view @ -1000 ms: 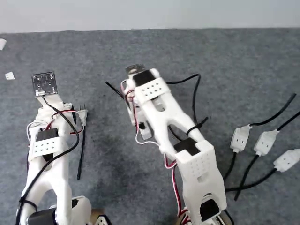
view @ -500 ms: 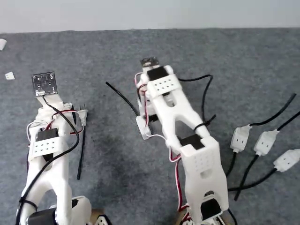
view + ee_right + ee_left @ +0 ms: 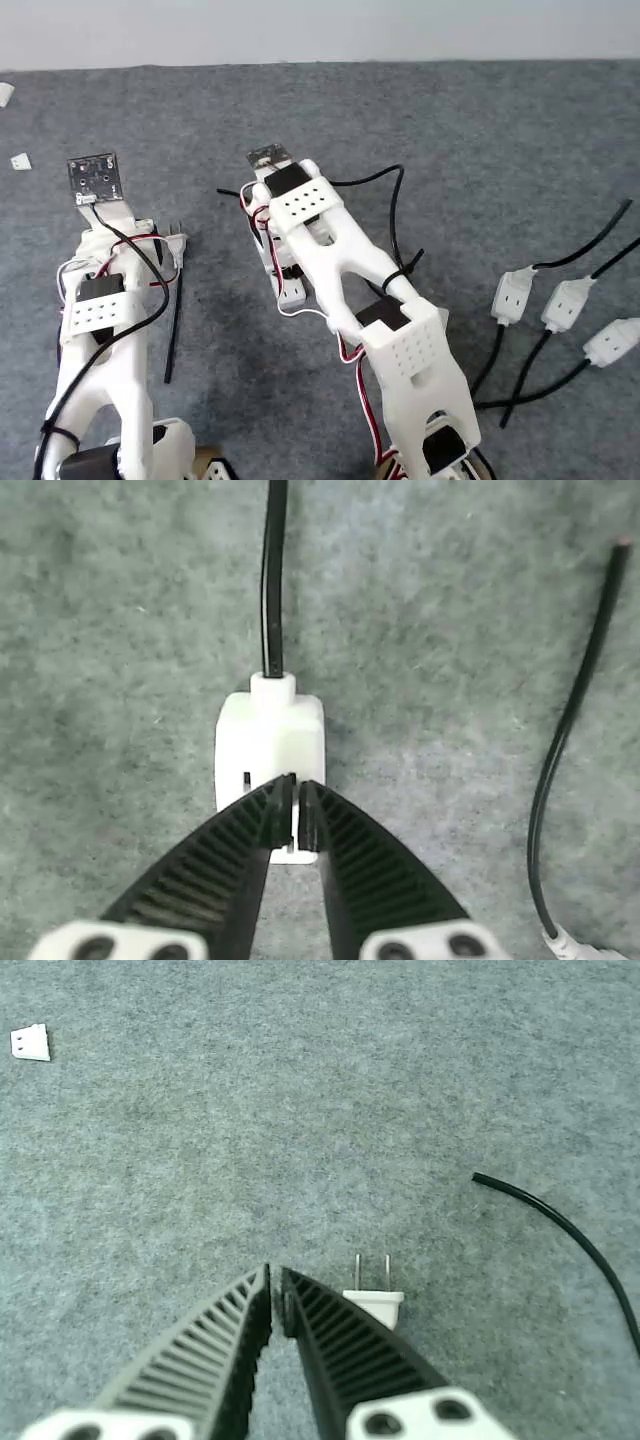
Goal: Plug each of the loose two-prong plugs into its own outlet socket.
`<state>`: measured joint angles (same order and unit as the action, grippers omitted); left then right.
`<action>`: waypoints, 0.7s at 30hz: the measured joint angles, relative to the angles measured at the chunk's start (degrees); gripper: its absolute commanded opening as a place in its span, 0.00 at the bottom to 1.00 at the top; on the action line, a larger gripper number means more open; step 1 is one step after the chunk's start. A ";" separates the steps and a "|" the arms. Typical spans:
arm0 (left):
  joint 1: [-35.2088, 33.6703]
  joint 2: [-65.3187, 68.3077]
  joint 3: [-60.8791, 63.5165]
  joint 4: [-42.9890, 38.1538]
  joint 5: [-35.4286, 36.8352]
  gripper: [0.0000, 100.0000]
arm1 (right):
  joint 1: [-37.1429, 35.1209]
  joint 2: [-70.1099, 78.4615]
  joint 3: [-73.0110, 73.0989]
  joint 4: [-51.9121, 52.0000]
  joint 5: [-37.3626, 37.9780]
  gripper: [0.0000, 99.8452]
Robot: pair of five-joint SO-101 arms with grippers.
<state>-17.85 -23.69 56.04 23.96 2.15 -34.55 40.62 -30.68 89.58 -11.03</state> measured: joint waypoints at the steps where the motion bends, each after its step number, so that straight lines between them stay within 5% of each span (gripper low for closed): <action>1: 0.00 0.00 0.00 0.00 0.00 0.01 | 0.00 0.00 -0.26 0.18 0.00 0.01; 8: 0.00 0.00 0.00 0.00 0.00 0.01 | -0.53 -0.79 -0.53 0.26 0.00 0.01; 13: -2.81 0.00 -0.09 0.00 0.53 0.01 | -7.82 -2.64 -0.18 0.70 -1.05 0.01; 21: -12.75 0.79 -4.57 0.79 13.71 0.01 | -14.42 -2.55 8.09 -17.05 -7.47 0.02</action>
<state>-30.59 -22.90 51.47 24.75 15.87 -48.97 38.07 -22.59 72.53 -18.51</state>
